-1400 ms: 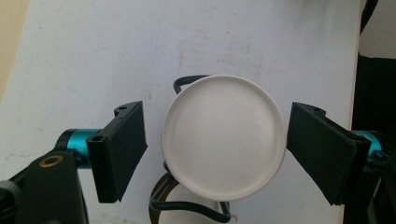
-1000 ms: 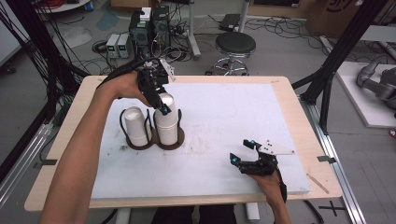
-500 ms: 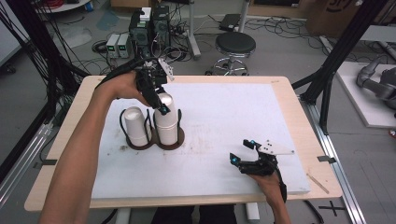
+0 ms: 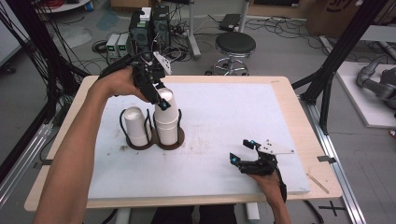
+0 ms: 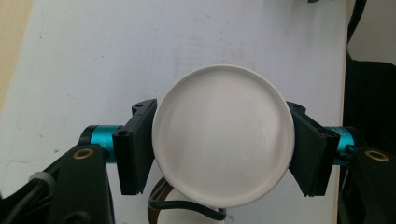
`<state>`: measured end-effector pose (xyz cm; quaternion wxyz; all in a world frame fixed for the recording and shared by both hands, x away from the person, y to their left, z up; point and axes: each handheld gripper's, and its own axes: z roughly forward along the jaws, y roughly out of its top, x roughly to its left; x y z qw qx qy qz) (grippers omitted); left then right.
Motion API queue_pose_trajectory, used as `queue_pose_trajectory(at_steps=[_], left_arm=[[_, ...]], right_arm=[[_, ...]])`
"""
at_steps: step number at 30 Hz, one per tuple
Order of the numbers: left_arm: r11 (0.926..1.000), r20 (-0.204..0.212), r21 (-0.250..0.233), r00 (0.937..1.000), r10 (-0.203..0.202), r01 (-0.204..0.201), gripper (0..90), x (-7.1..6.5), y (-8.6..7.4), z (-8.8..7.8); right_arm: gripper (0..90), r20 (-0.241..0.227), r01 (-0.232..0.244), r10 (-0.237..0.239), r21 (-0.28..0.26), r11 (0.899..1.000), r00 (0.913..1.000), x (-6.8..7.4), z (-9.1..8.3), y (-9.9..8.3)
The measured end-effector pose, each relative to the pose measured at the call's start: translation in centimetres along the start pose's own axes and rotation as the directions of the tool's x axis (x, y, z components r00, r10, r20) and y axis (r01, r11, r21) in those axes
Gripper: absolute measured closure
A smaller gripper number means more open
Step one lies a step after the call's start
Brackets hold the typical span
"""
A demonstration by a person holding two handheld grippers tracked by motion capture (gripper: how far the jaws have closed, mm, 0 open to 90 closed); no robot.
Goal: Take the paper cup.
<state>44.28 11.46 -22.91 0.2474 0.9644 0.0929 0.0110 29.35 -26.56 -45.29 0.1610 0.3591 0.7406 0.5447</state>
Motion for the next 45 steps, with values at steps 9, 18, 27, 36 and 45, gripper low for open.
queue_pose_trajectory(at_steps=[9, 18, 27, 36, 45], left_arm=[[0.9987, -0.031, -0.046, 0.9993, 0.02, -0.022, 32.8, -0.6, 1.0, -2.8], [0.9937, -0.082, -0.107, 0.9963, 0.025, -0.034, 32.8, -1.3, 2.1, -6.4], [0.9909, -0.103, -0.129, 0.9943, 0.026, -0.039, 32.8, -1.9, 2.3, -7.8], [0.973, -0.05, -0.23, 0.9987, 0.011, -0.022, 32.9, -2.6, 1.3, -8.4], [0.9375, -0.017, -0.348, 0.9999, -0.001, -0.005, 33.0, -4.4, -0.8, -9.2]], right_arm=[[15.7, 0.004, 0.003, -0.003, 0.003, 1.0, 1.0, 0.0, 0.0, 0.0], [15.7, 0.003, 0.004, -0.004, 0.002, 1.0, 1.0, 0.1, 0.0, 0.0], [15.7, 0.002, 0.005, -0.005, 0.003, 1.0, 1.0, 0.1, 0.0, 0.0], [15.7, 0.001, 0.003, -0.003, 0.006, 1.0, 1.0, 0.1, 0.0, 0.0], [15.7, 0.004, 0.006, -0.006, 0.008, 1.0, 1.0, 0.1, 0.0, 0.0]])
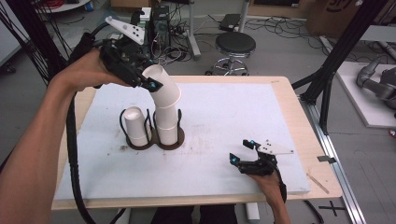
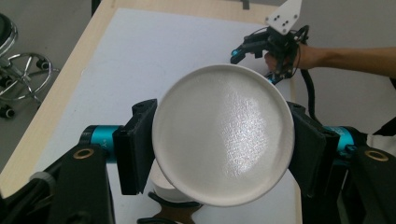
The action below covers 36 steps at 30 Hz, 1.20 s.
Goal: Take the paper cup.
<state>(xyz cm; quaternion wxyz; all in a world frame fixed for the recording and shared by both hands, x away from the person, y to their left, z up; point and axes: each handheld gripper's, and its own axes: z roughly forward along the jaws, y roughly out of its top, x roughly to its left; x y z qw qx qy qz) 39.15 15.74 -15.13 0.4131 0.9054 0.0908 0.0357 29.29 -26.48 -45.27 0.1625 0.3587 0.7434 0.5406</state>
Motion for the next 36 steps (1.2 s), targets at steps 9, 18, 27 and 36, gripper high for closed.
queue_pose_trajectory(at_steps=[9, 18, 27, 36], left_arm=[[0.9868, 0.006, -0.158, 0.9993, 0.037, -0.036, 33.0, -2.3, -3.0, -1.0], [0.984, 0.015, -0.172, 0.9987, 0.049, -0.046, 33.0, -4.4, -5.3, -1.0], [0.9745, 0.023, -0.223, 0.9994, 0.025, -0.019, 33.0, -5.1, -7.8, 0.1], [0.9564, 0.035, -0.292, 0.9994, 0.007, 0.003, 33.0, -6.0, -10.8, 1.8]], right_arm=[[15.7, 0.003, 0.002, -0.002, -0.008, 1.0, 1.0, 0.0, 0.0, 0.0], [15.7, 0.003, -0.004, 0.004, 0.006, 1.0, 1.0, -0.1, 0.2, 0.1], [15.6, -0.002, 0.0, 0.0, -0.009, 1.0, 1.0, 0.0, 0.0, 0.0], [15.7, -0.009, -0.008, 0.008, -0.004, 1.0, 0.9999, -0.1, 0.0, 0.0]])
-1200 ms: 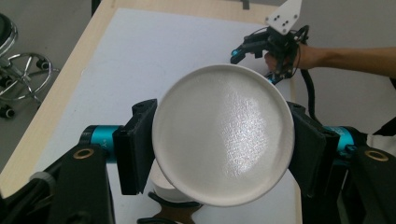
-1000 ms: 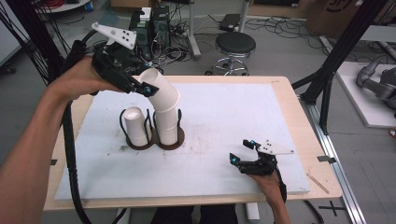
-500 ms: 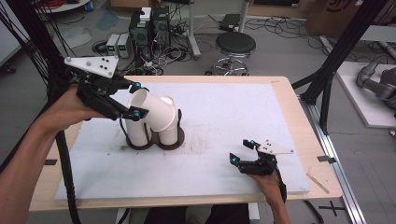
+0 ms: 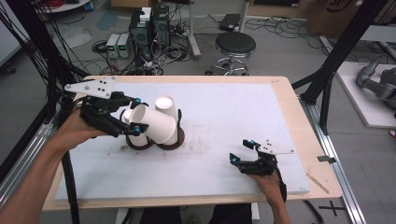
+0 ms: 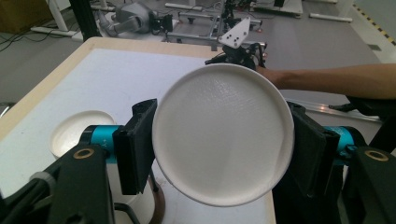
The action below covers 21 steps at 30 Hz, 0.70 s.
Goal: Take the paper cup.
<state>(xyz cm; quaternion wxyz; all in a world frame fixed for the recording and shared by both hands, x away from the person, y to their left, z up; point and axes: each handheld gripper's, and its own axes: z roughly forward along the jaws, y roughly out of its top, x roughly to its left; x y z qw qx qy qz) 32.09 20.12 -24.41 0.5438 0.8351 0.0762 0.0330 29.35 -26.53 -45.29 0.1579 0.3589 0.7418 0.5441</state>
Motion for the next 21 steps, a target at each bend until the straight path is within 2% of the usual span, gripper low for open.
queue_pose_trajectory(at_steps=[3, 7, 9, 10, 11, 13, 15, 16, 18, 19, 21], left_arm=[[0.9984, 0.014, -0.054, 0.9997, -0.018, 0.019, 33.0, -0.4, -0.9, 0.1], [0.9975, 0.003, -0.062, 0.9994, -0.033, 0.033, 33.0, -0.7, -2.0, 0.1], [0.9955, -0.004, -0.084, 0.999, -0.045, 0.045, 33.0, -1.1, -3.1, 0.2], [0.9955, -0.004, -0.084, 0.999, -0.045, 0.045, 33.0, -1.1, -3.1, 0.2], [0.9931, -0.006, -0.105, 0.9986, -0.053, 0.052, 33.0, -1.4, -3.9, 0.2], [0.9924, -0.008, -0.111, 0.9984, -0.056, 0.054, 33.0, -1.5, -4.3, 0.3], [0.9915, -0.017, -0.112, 0.9975, -0.069, 0.067, 33.0, -1.7, -5.4, 0.4], [0.9915, -0.017, -0.112, 0.9975, -0.069, 0.067, 33.0, -1.7, -5.4, 0.4], [0.9882, -0.019, -0.129, 0.9962, -0.086, 0.082, 33.0, -1.8, -6.5, 0.5], [0.9882, -0.019, -0.129, 0.9962, -0.086, 0.082, 33.0, -1.8, -6.5, 0.5], [0.9878, -0.021, -0.129, 0.9957, -0.09, 0.087, 33.0, -1.9, -7.6, 0.7]], right_arm=[[15.7, -0.002, -0.003, 0.003, 0.004, 1.0, 1.0, 0.0, 0.0, 0.0], [15.7, -0.004, -0.004, 0.004, 0.011, 1.0, 1.0, -0.1, 0.1, 0.1], [15.6, -0.009, 0.0, 0.0, 0.006, 1.0, 1.0, 0.0, 0.0, 0.0], [15.7, -0.009, 0.005, -0.005, -0.002, 1.0, 0.9999, 0.0, 0.0, 0.0], [15.7, -0.01, 0.01, -0.011, -0.006, 1.0, 0.9999, 0.0, 0.0, 0.0], [15.6, -0.013, 0.009, -0.009, -0.005, 1.0, 0.9999, 0.0, -0.1, 0.0], [15.7, -0.013, 0.012, -0.012, -0.007, 1.0, 0.9999, 0.0, 0.0, 0.0], [15.6, -0.014, 0.01, -0.01, -0.006, 1.0, 0.9998, -0.1, 0.0, 0.0], [15.7, -0.018, 0.004, -0.004, -0.002, 1.0, 0.9998, -0.1, 0.0, 0.0], [15.6, -0.018, 0.006, -0.007, -0.006, 1.0, 0.9998, -0.1, 0.0, 0.0], [15.6, -0.018, 0.005, -0.005, -0.007, 1.0, 0.9998, -0.1, -0.1, 0.0]])
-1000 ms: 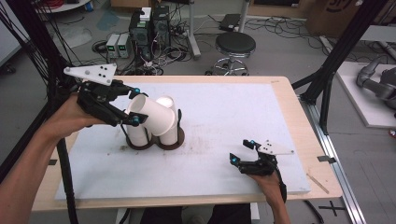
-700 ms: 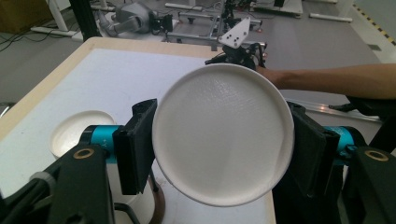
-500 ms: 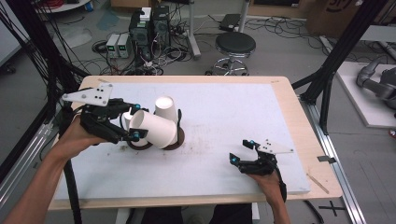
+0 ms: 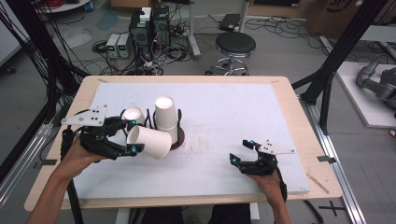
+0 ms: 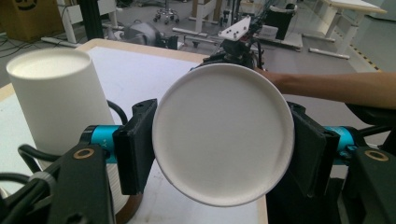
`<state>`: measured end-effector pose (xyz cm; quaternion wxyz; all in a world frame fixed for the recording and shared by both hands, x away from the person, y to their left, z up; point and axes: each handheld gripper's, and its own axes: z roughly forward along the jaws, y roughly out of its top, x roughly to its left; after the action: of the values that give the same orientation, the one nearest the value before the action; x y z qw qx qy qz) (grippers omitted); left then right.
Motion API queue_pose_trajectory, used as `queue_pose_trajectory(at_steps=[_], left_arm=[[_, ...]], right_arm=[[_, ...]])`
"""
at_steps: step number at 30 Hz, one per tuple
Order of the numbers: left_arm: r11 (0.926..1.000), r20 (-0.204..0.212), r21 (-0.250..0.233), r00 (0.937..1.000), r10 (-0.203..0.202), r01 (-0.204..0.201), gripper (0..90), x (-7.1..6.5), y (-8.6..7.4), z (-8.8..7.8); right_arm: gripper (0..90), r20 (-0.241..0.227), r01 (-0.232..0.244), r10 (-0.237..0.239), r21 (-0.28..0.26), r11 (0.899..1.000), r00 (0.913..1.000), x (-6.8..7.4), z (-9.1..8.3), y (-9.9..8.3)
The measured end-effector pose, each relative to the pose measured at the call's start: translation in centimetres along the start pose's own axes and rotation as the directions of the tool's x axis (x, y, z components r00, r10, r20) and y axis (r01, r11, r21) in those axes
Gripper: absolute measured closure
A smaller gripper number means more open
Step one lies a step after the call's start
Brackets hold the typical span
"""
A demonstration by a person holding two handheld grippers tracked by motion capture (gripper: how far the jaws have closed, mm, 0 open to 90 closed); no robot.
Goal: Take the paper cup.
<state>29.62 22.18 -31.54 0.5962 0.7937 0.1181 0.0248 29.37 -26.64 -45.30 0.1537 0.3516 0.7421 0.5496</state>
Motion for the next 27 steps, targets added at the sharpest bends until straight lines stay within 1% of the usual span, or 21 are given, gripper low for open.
queue_pose_trajectory(at_steps=[1, 3, 4, 7, 9, 17, 22, 25, 27], left_arm=[[1.0, 0.0, 0.0, 1.0, 0.0, 0.0, 33.0, 0.0, 0.0, 0.0], [1.0, -0.005, -0.005, 1.0, -0.005, 0.005, 33.0, 0.0, -0.9, -0.1], [1.0, -0.005, -0.005, 1.0, -0.005, 0.005, 33.0, 0.0, -0.9, -0.1], [0.9998, -0.004, -0.012, 0.9999, -0.017, 0.017, 33.0, 0.0, -1.6, -0.1], [0.9998, -0.003, -0.006, 0.9998, -0.02, 0.02, 32.9, 0.1, -2.0, -0.1], [0.9998, -0.005, 0.004, 0.9998, -0.021, 0.021, 32.9, 0.3, -2.2, 0.0], [0.9997, -0.009, 0.005, 0.9997, -0.023, 0.023, 32.9, 0.2, -2.3, 0.0], [0.9998, -0.014, 0.002, 0.9997, -0.021, 0.021, 32.9, 0.2, -2.3, 0.0], [0.9999, -0.014, -0.004, 0.9998, -0.017, 0.017, 32.9, 0.2, -2.2, -0.1]], right_arm=[[15.6, 0.0, 0.0, 0.0, 0.0, 1.0, 1.0, 0.0, 0.0, 0.0], [15.7, 0.002, 0.003, -0.003, -0.001, 1.0, 1.0, 0.0, 0.0, 0.0], [15.6, 0.002, 0.005, -0.005, -0.001, 1.0, 1.0, 0.0, 0.0, 0.0], [15.7, 0.004, 0.003, -0.003, 0.0, 1.0, 1.0, 0.1, 0.0, 0.0], [15.7, 0.004, 0.007, -0.007, 0.002, 1.0, 1.0, 0.1, 0.0, 0.0], [15.7, 0.004, 0.006, -0.006, 0.004, 1.0, 1.0, 0.1, 0.0, 0.0], [15.7, 0.003, 0.002, -0.002, 0.002, 1.0, 1.0, 0.0, 0.0, 0.0], [15.6, 0.009, 0.008, -0.008, 0.0, 1.0, 0.9999, 0.2, -0.1, 0.0], [15.6, 0.005, 0.023, -0.023, -0.004, 1.0, 0.9997, 0.2, -0.1, 0.0]])
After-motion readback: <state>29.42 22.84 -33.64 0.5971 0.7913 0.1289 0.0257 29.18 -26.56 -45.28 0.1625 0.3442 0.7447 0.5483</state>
